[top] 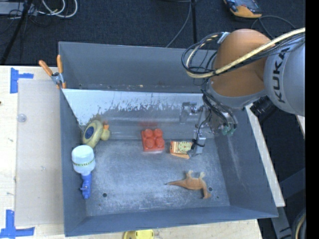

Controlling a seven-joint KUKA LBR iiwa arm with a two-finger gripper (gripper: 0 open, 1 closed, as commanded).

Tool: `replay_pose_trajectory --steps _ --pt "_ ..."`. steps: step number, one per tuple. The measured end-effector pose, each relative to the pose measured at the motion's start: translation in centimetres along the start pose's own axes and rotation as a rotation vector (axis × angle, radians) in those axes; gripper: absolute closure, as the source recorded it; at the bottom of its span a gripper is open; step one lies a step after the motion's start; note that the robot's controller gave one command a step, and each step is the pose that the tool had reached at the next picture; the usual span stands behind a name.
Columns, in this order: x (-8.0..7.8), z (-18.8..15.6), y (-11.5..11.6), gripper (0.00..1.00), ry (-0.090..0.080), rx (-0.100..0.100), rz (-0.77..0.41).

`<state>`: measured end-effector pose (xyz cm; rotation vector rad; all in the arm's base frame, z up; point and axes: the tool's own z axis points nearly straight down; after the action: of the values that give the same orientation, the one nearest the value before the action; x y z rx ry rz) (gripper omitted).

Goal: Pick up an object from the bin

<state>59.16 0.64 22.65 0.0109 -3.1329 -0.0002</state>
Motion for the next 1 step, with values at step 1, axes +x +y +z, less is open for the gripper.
replay_pose_trajectory --steps 1 --pt "-0.13 -0.49 0.0 0.0 -0.008 0.0 0.0"
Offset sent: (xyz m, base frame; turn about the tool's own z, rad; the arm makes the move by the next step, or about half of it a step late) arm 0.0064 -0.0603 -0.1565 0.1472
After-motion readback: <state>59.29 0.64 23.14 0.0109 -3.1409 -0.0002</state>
